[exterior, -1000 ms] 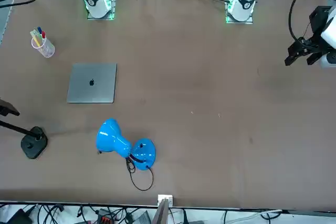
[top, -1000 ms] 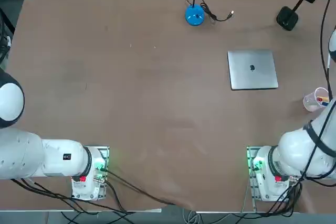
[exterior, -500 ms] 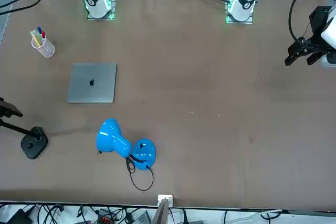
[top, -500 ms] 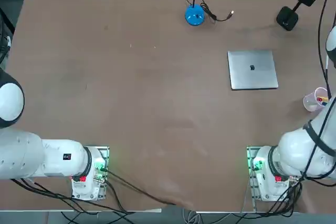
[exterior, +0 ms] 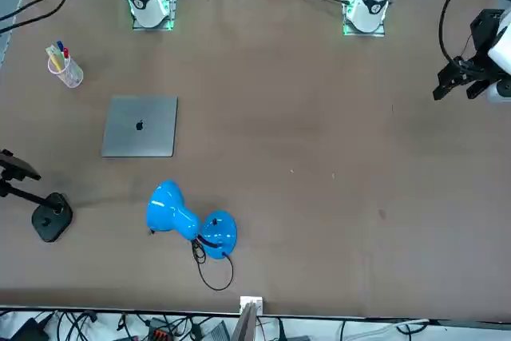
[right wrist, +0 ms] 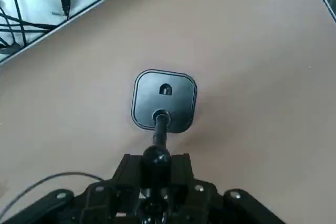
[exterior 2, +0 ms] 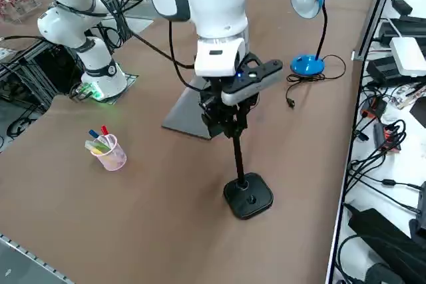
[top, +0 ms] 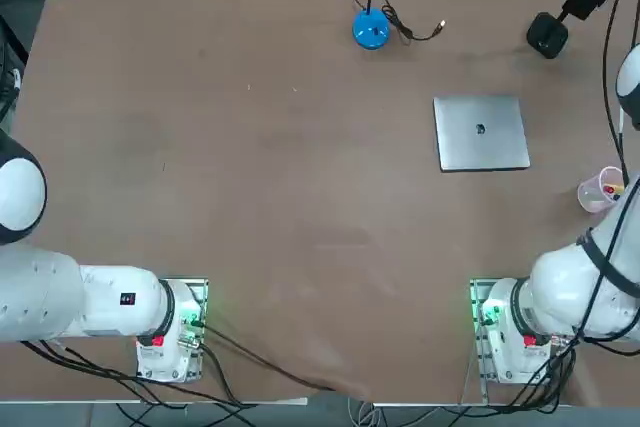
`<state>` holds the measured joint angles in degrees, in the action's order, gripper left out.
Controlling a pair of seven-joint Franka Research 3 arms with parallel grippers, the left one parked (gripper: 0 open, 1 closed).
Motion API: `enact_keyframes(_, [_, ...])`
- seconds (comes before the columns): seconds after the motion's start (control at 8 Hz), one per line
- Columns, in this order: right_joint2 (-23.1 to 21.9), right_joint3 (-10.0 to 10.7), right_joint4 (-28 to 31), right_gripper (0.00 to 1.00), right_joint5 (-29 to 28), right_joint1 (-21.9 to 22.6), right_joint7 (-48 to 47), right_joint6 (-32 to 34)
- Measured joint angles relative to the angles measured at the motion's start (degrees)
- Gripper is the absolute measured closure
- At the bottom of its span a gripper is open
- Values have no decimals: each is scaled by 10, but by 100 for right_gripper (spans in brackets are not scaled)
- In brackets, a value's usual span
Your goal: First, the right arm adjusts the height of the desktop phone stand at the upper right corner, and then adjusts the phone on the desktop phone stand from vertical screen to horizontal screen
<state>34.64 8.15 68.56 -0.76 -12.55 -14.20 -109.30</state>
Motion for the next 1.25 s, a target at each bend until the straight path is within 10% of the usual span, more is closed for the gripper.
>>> enact_keyframes(1.25, [48,1,-1,70,2,-1,-14,-31])
